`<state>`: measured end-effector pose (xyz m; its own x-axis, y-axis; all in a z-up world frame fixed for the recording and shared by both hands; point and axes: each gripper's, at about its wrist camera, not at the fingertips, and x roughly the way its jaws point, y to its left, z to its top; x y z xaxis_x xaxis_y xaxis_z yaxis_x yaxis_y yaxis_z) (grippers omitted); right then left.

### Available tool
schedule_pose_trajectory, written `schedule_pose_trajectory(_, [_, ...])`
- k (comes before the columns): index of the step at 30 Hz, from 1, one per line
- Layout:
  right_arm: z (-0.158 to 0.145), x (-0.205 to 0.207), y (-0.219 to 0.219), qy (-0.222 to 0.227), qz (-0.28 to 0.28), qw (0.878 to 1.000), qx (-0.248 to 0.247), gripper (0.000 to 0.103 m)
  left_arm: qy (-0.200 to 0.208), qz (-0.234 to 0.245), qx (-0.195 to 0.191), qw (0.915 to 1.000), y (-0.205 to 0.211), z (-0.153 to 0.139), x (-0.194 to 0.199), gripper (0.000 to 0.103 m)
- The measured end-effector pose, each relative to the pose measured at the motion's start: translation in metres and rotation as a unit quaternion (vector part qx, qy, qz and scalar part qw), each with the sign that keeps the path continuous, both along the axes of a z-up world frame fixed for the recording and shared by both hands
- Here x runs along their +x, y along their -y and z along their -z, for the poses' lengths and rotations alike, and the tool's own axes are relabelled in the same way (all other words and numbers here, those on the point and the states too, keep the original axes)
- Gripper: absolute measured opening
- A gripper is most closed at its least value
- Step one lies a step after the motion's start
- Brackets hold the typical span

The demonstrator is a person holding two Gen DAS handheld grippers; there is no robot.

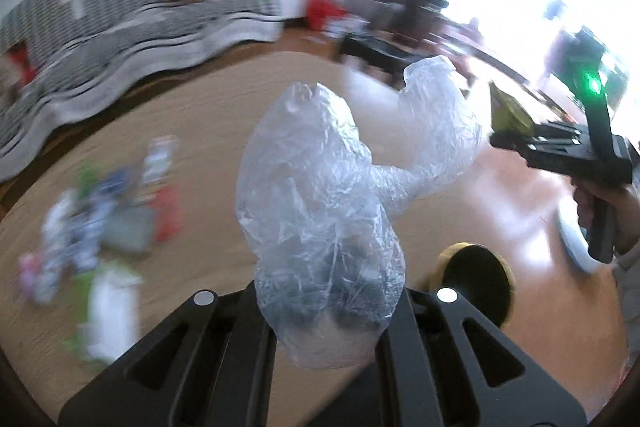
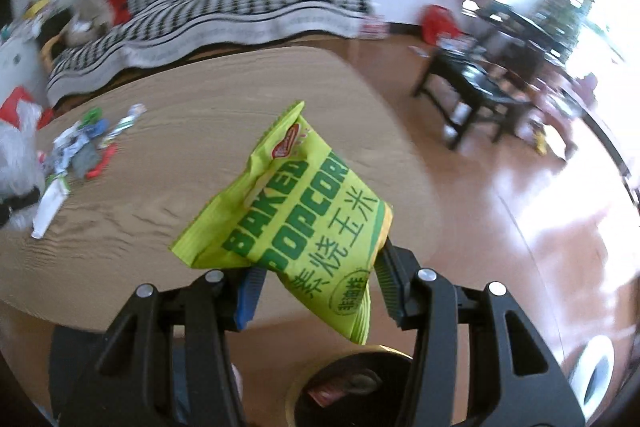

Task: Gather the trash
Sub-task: 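Carry both bags to the black bin and release them inside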

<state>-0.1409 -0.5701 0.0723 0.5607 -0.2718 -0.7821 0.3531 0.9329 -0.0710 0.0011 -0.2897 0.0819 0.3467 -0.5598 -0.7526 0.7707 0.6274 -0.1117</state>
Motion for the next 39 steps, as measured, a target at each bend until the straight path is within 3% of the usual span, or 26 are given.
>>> schedule_pose_trajectory(4, [0.014,-0.077,0.046,-0.012,0.046,0.999,0.010,0.050,-0.028,0.097,0.015,0.9948,0.093,0.028,-0.070,0.004])
schedule_pose_trajectory(8, [0.064,-0.135,0.075,-0.038,0.084,0.994,0.054,0.050,-0.097,0.168,0.056,0.9795,0.165,0.093,-0.137,0.004])
schedule_pose_trajectory(12, [0.147,-0.174,0.093,-0.076,0.127,0.981,0.128,0.050,-0.169,0.188,0.123,0.9597,0.203,0.180,-0.179,0.004])
schedule_pose_trajectory(15, [0.206,-0.190,0.103,-0.098,0.163,0.963,0.192,0.050,-0.214,0.186,0.173,0.9433,0.220,0.237,-0.198,0.004])
schedule_pose_trajectory(18, [0.243,-0.198,0.106,-0.113,0.178,0.950,0.231,0.050,-0.240,0.175,0.198,0.9339,0.225,0.269,-0.202,0.004])
schedule_pose_trajectory(23, [0.264,-0.189,0.101,-0.129,0.174,0.945,0.246,0.050,-0.252,0.161,0.215,0.9297,0.227,0.290,-0.188,0.004])
schedule_pose_trajectory(30, [0.266,-0.185,0.103,-0.133,0.170,0.944,0.248,0.050,-0.270,0.164,0.208,0.9257,0.237,0.295,-0.188,0.004])
schedule_pose_trajectory(32, [0.261,-0.186,0.105,-0.131,0.171,0.944,0.252,0.050,-0.261,0.167,0.203,0.9289,0.233,0.293,-0.183,0.004])
schedule_pose_trajectory(34, [0.255,-0.187,0.106,-0.124,0.174,0.943,0.254,0.059,-0.241,0.164,0.199,0.9357,0.233,0.287,-0.182,0.006])
schedule_pose_trajectory(35, [0.252,-0.186,0.105,-0.117,0.175,0.944,0.253,0.066,-0.233,0.165,0.201,0.9372,0.233,0.285,-0.184,0.024])
schedule_pose_trajectory(36, [0.245,-0.187,0.105,-0.105,0.174,0.946,0.252,0.086,-0.229,0.167,0.202,0.9376,0.232,0.282,-0.185,0.070])
schedule_pose_trajectory(37, [0.238,-0.187,0.104,-0.093,0.175,0.947,0.253,0.097,-0.225,0.165,0.198,0.9395,0.232,0.278,-0.185,0.093])
schedule_pose_trajectory(38, [0.234,-0.186,0.105,-0.087,0.179,0.947,0.253,0.097,-0.217,0.161,0.180,0.9458,0.229,0.270,-0.184,0.096])
schedule_pose_trajectory(39, [0.226,-0.188,0.107,-0.079,0.185,0.947,0.249,0.097,-0.219,0.162,0.170,0.9470,0.227,0.265,-0.184,0.097])
